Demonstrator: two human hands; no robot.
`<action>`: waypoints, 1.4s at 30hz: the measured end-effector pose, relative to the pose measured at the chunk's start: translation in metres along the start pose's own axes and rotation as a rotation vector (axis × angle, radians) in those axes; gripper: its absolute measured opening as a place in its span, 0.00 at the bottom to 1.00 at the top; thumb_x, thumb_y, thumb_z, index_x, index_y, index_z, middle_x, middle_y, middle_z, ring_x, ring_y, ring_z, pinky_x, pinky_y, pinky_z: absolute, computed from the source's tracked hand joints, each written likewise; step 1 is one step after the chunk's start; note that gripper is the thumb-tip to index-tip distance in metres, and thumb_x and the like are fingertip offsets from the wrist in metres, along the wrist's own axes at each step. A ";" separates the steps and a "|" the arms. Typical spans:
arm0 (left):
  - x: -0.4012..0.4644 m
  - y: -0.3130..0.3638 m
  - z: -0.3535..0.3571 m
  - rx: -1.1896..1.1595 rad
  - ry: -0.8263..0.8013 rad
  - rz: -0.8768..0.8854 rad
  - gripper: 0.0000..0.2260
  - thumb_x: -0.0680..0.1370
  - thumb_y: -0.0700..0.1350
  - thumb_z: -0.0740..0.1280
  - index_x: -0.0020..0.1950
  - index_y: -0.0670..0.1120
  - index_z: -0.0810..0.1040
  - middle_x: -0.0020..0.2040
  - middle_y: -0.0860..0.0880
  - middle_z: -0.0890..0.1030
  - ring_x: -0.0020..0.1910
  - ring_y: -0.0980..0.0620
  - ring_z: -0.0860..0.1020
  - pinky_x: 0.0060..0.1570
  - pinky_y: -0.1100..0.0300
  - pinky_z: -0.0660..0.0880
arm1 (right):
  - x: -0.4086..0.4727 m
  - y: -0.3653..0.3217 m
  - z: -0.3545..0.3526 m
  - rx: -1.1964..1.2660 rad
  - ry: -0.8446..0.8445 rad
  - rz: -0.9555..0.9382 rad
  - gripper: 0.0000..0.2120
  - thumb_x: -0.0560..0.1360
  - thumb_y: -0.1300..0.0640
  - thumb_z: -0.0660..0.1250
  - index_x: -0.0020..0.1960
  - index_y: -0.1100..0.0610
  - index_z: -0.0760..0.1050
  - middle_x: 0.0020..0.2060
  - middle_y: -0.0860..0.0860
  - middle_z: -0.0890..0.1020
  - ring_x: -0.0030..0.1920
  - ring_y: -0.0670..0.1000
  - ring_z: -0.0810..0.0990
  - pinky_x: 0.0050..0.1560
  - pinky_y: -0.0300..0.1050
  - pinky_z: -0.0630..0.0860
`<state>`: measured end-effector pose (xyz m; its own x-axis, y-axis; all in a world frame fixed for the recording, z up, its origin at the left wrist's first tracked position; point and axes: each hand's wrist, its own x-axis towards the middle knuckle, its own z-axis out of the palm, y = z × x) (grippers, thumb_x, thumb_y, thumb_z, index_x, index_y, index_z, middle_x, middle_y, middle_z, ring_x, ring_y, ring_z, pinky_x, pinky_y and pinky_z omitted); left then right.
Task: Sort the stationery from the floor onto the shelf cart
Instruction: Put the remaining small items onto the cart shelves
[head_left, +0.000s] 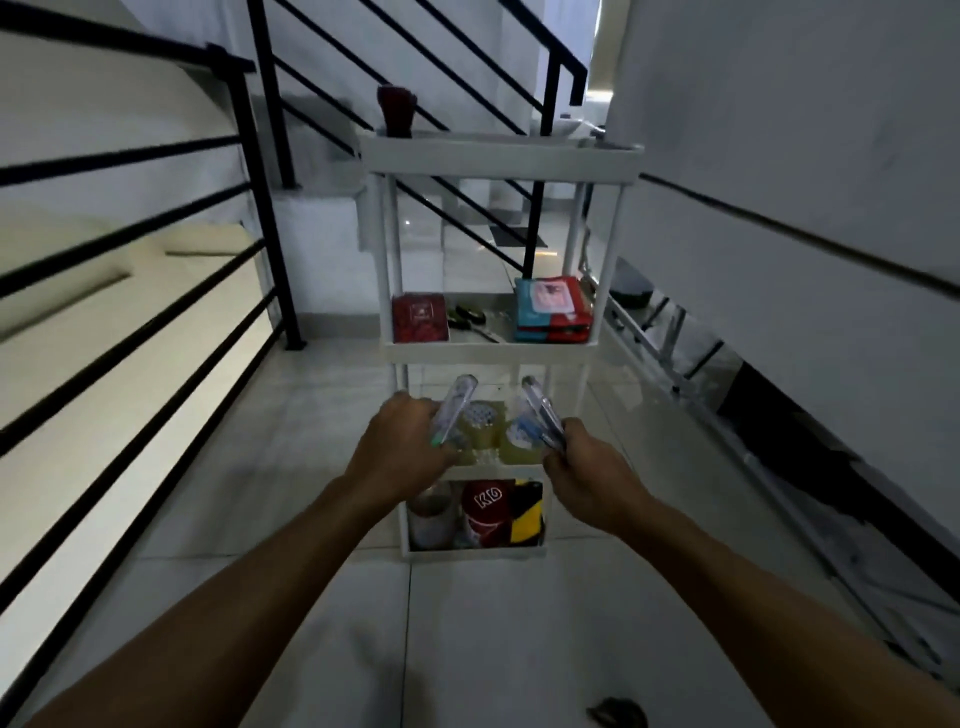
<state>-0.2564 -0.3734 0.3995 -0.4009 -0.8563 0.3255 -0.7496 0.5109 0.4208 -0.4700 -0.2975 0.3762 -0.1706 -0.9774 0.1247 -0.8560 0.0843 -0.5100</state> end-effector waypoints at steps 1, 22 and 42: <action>0.012 0.000 -0.007 -0.009 -0.004 -0.025 0.15 0.68 0.50 0.74 0.47 0.42 0.81 0.42 0.44 0.77 0.45 0.45 0.77 0.38 0.57 0.74 | 0.011 -0.012 -0.011 0.038 -0.014 0.016 0.09 0.80 0.50 0.57 0.58 0.52 0.65 0.40 0.46 0.74 0.36 0.45 0.73 0.30 0.39 0.64; 0.220 -0.034 -0.002 -0.182 0.154 -0.228 0.07 0.72 0.44 0.71 0.43 0.40 0.81 0.41 0.44 0.82 0.39 0.50 0.78 0.32 0.73 0.64 | 0.226 -0.075 -0.010 -0.188 0.174 -0.056 0.29 0.79 0.65 0.60 0.74 0.54 0.52 0.56 0.63 0.75 0.49 0.60 0.79 0.46 0.54 0.79; 0.213 -0.033 0.000 -0.117 0.079 -0.203 0.09 0.76 0.44 0.65 0.49 0.37 0.78 0.50 0.38 0.80 0.49 0.42 0.78 0.45 0.58 0.73 | 0.228 -0.084 0.012 -0.698 0.157 -0.027 0.12 0.79 0.59 0.60 0.61 0.62 0.74 0.57 0.61 0.76 0.53 0.57 0.78 0.40 0.47 0.73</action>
<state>-0.3173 -0.5723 0.4551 -0.2024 -0.9360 0.2880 -0.7426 0.3384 0.5779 -0.4309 -0.5299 0.4373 -0.1684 -0.9459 0.2773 -0.9644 0.2163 0.1522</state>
